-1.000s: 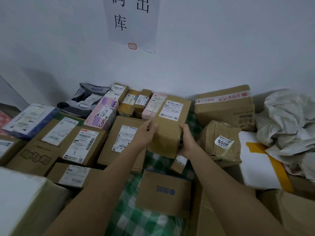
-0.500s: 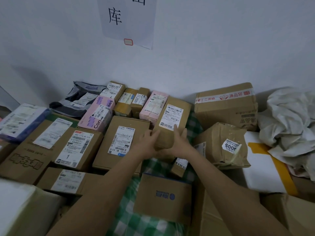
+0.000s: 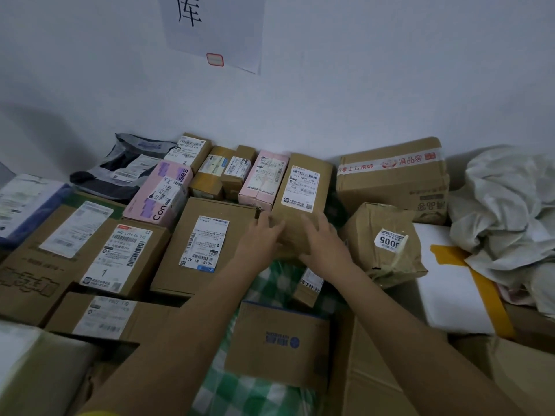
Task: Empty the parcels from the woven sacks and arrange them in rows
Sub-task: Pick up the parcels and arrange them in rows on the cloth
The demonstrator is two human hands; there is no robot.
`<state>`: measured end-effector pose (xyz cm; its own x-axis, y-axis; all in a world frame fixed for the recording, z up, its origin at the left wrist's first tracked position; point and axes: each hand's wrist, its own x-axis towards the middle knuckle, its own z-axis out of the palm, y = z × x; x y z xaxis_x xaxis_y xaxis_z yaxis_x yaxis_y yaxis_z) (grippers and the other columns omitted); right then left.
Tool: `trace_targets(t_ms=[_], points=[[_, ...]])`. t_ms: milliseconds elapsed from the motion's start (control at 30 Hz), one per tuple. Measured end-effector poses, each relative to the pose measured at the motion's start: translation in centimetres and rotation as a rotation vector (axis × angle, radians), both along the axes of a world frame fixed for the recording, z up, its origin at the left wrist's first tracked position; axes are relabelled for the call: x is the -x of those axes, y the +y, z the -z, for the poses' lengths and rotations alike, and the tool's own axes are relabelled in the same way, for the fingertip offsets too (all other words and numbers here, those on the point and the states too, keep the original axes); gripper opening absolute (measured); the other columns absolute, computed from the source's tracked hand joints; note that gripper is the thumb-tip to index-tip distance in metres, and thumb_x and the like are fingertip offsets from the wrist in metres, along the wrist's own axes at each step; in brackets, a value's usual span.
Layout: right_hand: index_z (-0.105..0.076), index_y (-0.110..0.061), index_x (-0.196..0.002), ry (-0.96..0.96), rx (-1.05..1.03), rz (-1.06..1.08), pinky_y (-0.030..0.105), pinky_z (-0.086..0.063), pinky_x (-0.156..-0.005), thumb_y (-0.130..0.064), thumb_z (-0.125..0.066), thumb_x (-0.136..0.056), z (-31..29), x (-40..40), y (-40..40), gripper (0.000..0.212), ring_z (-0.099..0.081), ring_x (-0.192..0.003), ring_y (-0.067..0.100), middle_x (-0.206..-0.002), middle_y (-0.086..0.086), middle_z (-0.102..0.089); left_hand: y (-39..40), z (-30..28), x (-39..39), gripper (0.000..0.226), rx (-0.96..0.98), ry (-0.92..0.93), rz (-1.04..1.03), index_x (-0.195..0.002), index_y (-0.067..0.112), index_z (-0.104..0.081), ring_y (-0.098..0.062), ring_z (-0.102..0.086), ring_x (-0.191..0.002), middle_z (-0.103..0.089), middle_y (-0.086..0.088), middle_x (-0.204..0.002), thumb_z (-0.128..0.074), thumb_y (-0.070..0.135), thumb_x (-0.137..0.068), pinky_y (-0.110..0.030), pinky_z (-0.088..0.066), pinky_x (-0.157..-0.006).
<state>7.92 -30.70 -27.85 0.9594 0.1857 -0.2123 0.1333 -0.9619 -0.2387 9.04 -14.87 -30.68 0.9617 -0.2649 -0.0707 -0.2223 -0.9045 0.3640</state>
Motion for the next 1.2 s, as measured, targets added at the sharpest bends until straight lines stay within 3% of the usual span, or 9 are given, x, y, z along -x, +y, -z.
trace_targets(t_ms=[133,300,467,600,733,833,1000,1133,1200], points=[[-0.024,-0.017,-0.149,-0.009,0.046,-0.092,0.037,-0.046,-0.098,-0.016,-0.061,-0.091,-0.8,0.3,-1.4,0.069,-0.034,-0.131,0.029,-0.150,0.009,-0.024,-0.6,-0.3,-0.7,0.043,0.047,-0.043,-0.046,-0.137,0.021,-0.046,-0.027,-0.043,-0.120,-0.034,-0.010,-0.140,-0.055,0.023,-0.095,-0.036,-0.043,-0.100],[-0.050,-0.015,-0.128,-0.014,0.194,-0.241,0.034,-0.047,-0.092,-0.005,-0.060,-0.088,-1.1,0.4,-2.8,0.042,-0.043,-0.119,0.023,-0.131,0.006,-0.047,-1.4,-0.4,-1.0,0.033,0.055,-0.061,-0.154,-0.126,0.018,-0.052,-0.026,-0.046,-0.114,-0.040,-0.010,-0.132,-0.055,0.029,-0.095,-0.035,-0.048,-0.091],[-0.045,-0.019,-0.138,0.072,0.390,-0.562,0.030,-0.040,-0.083,-0.008,-0.059,-0.088,-0.9,0.9,-3.1,0.053,-0.040,-0.120,0.023,-0.134,0.005,-0.044,-1.3,-0.1,-0.2,0.038,0.026,-0.098,-0.135,-0.135,0.025,-0.048,-0.026,-0.043,-0.115,-0.038,-0.009,-0.136,-0.050,0.023,-0.098,-0.031,-0.045,-0.087],[-0.040,-0.022,-0.143,0.060,0.536,-0.671,0.033,-0.042,-0.086,-0.016,-0.064,-0.088,0.0,1.1,-2.4,0.060,-0.039,-0.117,0.023,-0.133,0.007,-0.039,0.0,0.0,1.4,0.045,0.128,-0.037,-0.042,-0.136,0.022,-0.049,-0.027,-0.041,-0.124,-0.039,-0.007,-0.141,-0.052,0.009,-0.093,-0.037,-0.042,-0.102],[-0.041,-0.019,-0.140,0.062,0.655,-0.750,0.034,-0.045,-0.087,-0.010,-0.061,-0.088,1.1,1.6,-1.7,0.056,-0.041,-0.116,0.024,-0.134,0.008,-0.040,1.6,0.6,4.1,0.036,0.218,0.025,-0.053,-0.128,0.018,-0.056,-0.026,-0.039,-0.129,-0.039,-0.006,-0.145,-0.051,0.011,-0.093,-0.043,-0.038,-0.106],[-0.042,-0.018,-0.140,0.051,0.643,-0.734,0.034,-0.047,-0.088,-0.011,-0.060,-0.089,1.6,1.5,-1.7,0.055,-0.043,-0.113,0.023,-0.131,0.006,-0.043,2.3,0.7,5.7,0.031,0.337,0.083,-0.143,-0.123,0.015,-0.060,-0.023,-0.046,-0.124,-0.044,-0.006,-0.139,-0.052,0.011,-0.094,-0.039,-0.042,-0.101],[-0.047,-0.019,-0.130,0.012,0.367,-0.508,0.033,-0.041,-0.083,-0.032,-0.065,-0.087,0.5,1.4,-1.1,0.049,-0.044,-0.114,0.023,-0.125,0.004,-0.046,3.6,0.3,6.5,0.027,0.472,0.074,-0.377,-0.120,0.014,-0.061,-0.013,-0.048,-0.104,-0.053,-0.002,-0.119,-0.048,0.009,-0.096,-0.013,-0.037,-0.077],[-0.045,-0.020,-0.130,-0.001,0.234,-0.364,0.035,-0.043,-0.085,-0.044,-0.064,-0.086,0.5,1.3,0.6,0.054,-0.045,-0.114,0.022,-0.125,0.004,-0.050,4.4,0.5,6.7,0.029,0.503,0.104,-0.500,-0.123,0.013,-0.058,-0.022,-0.050,-0.115,-0.052,-0.009,-0.127,-0.050,0.010,-0.095,-0.029,-0.043,-0.092],[-0.038,-0.019,-0.138,0.007,0.204,-0.316,0.037,-0.045,-0.085,-0.041,-0.063,-0.089,1.4,1.7,1.5,0.059,-0.045,-0.117,0.024,-0.129,0.006,-0.050,4.4,0.7,6.9,0.031,0.506,0.135,-0.502,-0.126,0.013,-0.056,-0.020,-0.050,-0.115,-0.050,-0.008,-0.131,-0.050,0.011,-0.096,-0.028,-0.042,-0.091]])
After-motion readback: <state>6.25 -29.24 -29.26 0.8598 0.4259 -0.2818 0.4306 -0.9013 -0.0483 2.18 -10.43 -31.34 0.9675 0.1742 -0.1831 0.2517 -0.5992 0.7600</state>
